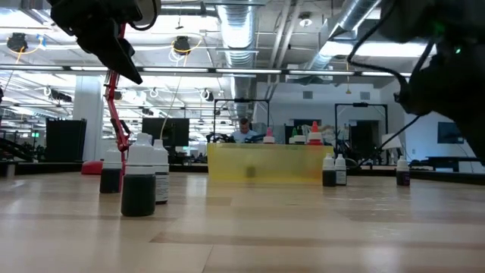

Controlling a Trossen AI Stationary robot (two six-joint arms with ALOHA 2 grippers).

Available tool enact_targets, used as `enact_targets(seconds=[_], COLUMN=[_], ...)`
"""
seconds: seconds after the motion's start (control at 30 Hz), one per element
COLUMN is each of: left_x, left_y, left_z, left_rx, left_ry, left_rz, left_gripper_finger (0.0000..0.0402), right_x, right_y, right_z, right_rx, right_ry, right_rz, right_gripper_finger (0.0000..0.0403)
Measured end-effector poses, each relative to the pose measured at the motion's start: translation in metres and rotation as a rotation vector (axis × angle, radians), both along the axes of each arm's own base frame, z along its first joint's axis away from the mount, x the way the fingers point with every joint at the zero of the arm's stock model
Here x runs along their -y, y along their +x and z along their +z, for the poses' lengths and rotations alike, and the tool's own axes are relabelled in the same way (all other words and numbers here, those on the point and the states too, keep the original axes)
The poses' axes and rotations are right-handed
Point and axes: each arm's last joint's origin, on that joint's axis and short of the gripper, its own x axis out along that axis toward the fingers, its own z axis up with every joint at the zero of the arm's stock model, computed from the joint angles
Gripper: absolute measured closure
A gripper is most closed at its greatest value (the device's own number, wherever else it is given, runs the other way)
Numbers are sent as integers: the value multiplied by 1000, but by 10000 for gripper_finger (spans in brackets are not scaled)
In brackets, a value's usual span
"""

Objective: Pick & Place food coloring
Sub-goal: Put the small green food coloring bottle into the yellow bin

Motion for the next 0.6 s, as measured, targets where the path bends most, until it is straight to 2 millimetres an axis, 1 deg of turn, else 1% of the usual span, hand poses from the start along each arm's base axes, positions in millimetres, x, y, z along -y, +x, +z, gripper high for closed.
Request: enact_targets(seconds=[0.07,0.2,0.27,0.5,0.6], left_x=[0,0,0,0,0], left_y=[0,-1,-1,-1,-1], left_z=[0,-1,-1,-1,-1], left_rx=[-2,-6,-8,-9,-9], left_ry=[0,-10,-9,-3,-3], left_rz=[0,9,9,3,3], left_gripper_finger=[159,159,159,159,159], right_x=[1,-4,-7,-11,-11], right_y=[2,4,4,7,7], right_z=[-5,-13,-17,-28,-29], right_rx=[-33,-103,-130,-168,-168], right_ry=[9,120,148,137,134], right_rz=[-6,15,33,44,45], right_gripper_finger=[178,184,191,227,247])
